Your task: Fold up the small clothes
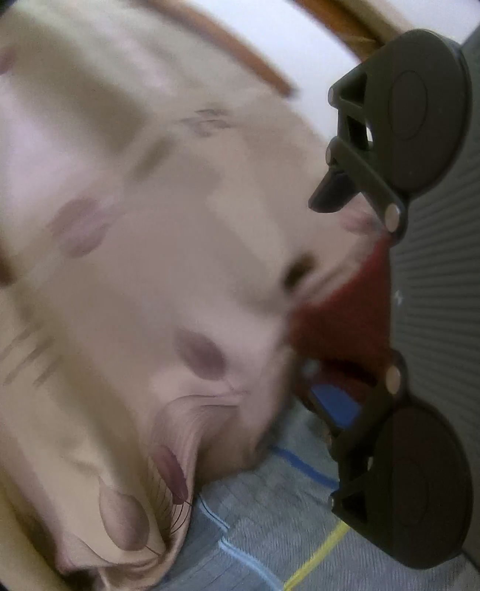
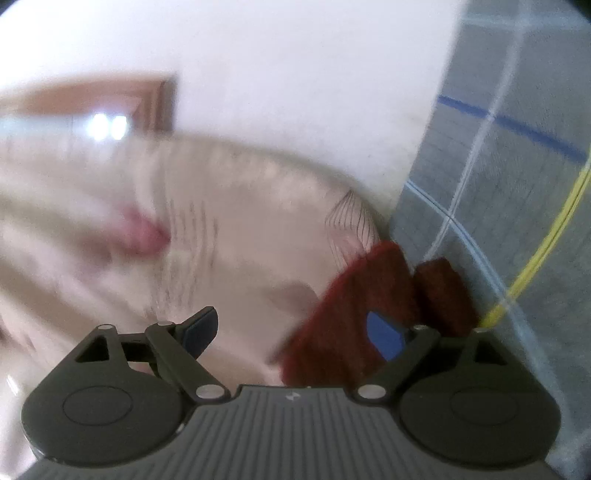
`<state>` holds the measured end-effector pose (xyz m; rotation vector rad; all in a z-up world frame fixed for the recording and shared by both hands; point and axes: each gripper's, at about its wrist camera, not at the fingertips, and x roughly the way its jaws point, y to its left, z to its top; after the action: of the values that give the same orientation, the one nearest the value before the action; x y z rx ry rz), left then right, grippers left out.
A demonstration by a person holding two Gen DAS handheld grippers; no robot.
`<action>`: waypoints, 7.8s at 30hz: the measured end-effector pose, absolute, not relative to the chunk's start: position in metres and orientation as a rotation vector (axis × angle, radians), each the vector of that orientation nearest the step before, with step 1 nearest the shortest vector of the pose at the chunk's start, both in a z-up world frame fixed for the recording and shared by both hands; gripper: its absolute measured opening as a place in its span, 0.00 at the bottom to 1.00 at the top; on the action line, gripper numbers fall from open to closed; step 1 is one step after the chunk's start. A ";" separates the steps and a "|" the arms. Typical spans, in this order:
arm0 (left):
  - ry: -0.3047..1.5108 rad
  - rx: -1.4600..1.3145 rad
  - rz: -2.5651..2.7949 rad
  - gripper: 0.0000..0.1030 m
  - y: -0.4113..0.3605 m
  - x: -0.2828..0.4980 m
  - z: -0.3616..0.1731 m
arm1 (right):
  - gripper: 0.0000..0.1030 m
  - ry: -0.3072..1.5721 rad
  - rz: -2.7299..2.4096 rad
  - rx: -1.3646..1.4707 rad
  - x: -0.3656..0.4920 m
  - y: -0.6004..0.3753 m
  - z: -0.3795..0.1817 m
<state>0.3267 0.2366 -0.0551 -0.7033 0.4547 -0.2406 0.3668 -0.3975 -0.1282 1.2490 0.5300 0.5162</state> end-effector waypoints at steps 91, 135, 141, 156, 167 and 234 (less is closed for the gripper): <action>0.556 -0.126 0.012 0.79 0.165 0.247 -0.054 | 0.49 0.650 0.489 0.317 0.373 -0.208 -0.080; 0.644 0.104 0.084 0.92 0.134 0.294 -0.082 | 0.83 0.432 0.385 0.247 0.203 -0.245 -0.124; 0.610 0.095 0.097 0.92 0.144 0.292 -0.083 | 0.88 0.437 0.383 0.218 0.203 -0.240 -0.123; 0.725 -0.454 -0.327 0.92 0.243 0.319 -0.129 | 0.96 0.436 0.392 0.234 0.205 -0.242 -0.125; 0.878 -0.540 -0.762 0.96 0.248 0.386 -0.144 | 0.99 0.436 0.391 0.233 0.203 -0.240 -0.125; 0.476 -0.180 -0.507 0.61 0.014 0.271 -0.098 | 0.79 0.893 0.673 0.773 0.351 -0.243 -0.039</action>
<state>0.2713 0.0135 -0.0982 -0.1798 0.4757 -0.5065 0.3512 -0.2430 -0.0393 0.7731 0.8934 0.6729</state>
